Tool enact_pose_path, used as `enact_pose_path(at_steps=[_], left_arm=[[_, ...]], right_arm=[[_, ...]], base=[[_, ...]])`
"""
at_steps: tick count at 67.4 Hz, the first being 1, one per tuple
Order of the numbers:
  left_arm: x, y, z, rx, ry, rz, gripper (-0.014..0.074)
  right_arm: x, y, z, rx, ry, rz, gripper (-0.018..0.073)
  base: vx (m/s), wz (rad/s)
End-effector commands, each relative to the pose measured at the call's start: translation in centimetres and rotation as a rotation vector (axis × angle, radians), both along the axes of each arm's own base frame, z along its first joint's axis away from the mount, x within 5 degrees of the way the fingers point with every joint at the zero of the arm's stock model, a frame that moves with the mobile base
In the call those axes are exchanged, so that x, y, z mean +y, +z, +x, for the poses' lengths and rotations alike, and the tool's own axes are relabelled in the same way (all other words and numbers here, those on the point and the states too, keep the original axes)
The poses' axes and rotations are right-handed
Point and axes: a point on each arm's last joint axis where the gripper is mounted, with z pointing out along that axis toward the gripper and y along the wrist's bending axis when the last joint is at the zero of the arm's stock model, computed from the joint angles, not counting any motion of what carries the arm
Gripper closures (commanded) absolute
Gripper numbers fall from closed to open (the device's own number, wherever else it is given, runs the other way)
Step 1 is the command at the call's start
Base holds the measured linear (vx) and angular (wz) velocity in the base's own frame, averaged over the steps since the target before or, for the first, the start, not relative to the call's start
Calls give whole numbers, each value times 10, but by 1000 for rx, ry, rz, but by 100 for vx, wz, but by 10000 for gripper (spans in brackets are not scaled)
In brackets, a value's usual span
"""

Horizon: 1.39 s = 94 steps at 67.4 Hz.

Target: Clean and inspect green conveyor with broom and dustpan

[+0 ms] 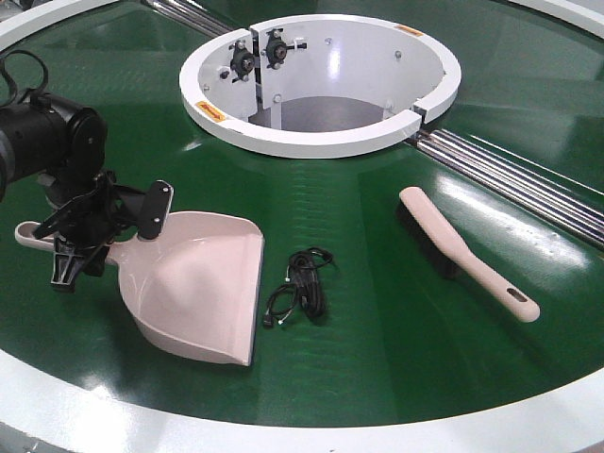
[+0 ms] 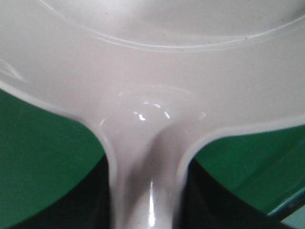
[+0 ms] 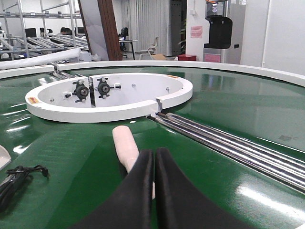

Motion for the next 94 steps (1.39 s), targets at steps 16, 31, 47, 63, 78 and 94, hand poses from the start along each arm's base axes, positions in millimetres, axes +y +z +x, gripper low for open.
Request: enact_pose_path(at_steps=[16,31,47,63,78,94], left_arm=[[-1,24,1,-94,37,12,604],[-10,16,2,-80,14,39,604],[-9,16,1,-72,21,41,604],[-9,16,1,-70,22,41,603],[-9,16,1,-70,22,41,603],[-9,16,1,-70,22,41,603]], right_arm=[[0,6,-1,-76,-6,-13,568],[0,6,-1,-77,-6,-13,568],[0,6,-1,-77,-6,-13,568],[0,6,-1,-77,-6,-13,568],[0,6,-1,-77,-6,-13,568],[0,6,-1,-76,5,-12,568]], base=[[0,0],[0,0],[0,0],[0,0],[0,0],[0,0]])
